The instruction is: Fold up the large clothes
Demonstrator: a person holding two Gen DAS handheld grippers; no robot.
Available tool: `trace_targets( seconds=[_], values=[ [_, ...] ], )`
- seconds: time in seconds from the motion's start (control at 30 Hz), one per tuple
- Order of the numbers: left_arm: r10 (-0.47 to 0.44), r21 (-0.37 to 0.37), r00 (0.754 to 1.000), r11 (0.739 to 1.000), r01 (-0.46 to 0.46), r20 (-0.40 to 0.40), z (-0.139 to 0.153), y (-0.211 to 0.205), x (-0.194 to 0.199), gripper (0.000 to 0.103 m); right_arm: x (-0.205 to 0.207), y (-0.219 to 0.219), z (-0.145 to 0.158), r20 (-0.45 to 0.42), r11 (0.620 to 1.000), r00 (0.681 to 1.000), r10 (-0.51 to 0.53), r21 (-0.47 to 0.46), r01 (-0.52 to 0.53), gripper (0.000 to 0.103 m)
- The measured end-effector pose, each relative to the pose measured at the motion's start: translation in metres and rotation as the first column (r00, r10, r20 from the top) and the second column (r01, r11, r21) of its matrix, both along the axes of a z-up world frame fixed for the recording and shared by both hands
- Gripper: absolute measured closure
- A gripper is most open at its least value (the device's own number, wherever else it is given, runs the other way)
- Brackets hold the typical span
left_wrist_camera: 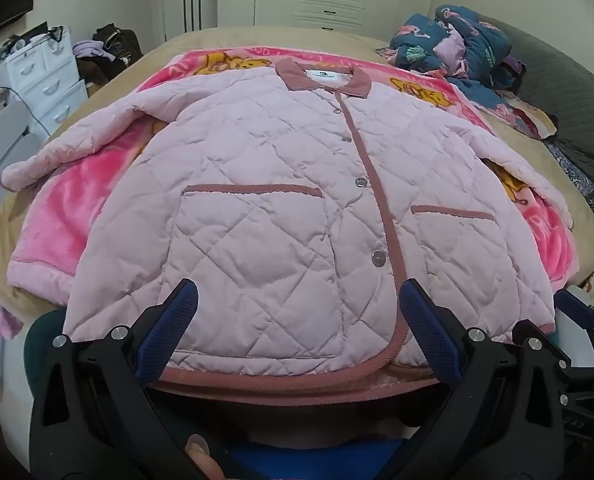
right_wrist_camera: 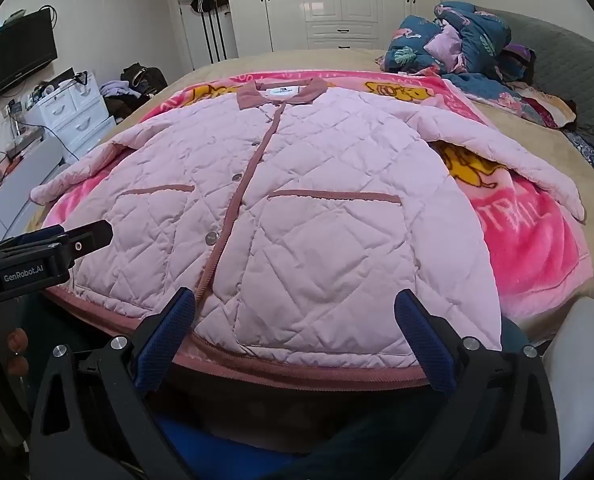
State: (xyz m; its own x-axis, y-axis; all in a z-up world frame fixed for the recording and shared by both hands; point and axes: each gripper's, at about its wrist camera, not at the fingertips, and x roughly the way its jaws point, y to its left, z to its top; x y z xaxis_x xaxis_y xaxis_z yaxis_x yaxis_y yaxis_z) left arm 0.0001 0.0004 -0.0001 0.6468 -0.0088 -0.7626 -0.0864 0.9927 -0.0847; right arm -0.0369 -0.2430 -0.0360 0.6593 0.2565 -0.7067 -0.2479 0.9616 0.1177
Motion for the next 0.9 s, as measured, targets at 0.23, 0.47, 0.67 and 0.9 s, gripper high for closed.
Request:
trace_targets(
  seconds=[0.23,0.47,0.67,0.9],
  values=[
    [-0.004,0.011,1.0,1.0,0.004,0.001,-0.0003,0.0,-0.0002,0.009,0.0015,-0.0012,-0.0003,-0.003,1.0,1.0,-0.005,-0.004,0.005,0.004],
    [-0.011,0.016,1.0,1.0,0.011,0.003,-0.0045,-0.0041,-0.0001,0.009,0.0036,-0.001,0.0001,0.001,1.0,1.0,-0.008,-0.006,0.008,0.004],
    [0.003,0.019,1.0,1.0,-0.003,0.004,-0.0004,-0.0041,-0.001,0.009,0.0037,-0.0014,0.0002,0.0,1.0,1.0,-0.01,-0.003,0.01,0.004],
    [-0.01,0.018,1.0,1.0,0.01,0.006,0.0024,-0.0028,0.0007,0.009,0.0044,-0.0043,0.0022,-0.002,1.0,1.0,-0.013,-0.001,0.013,0.004]
  ],
)
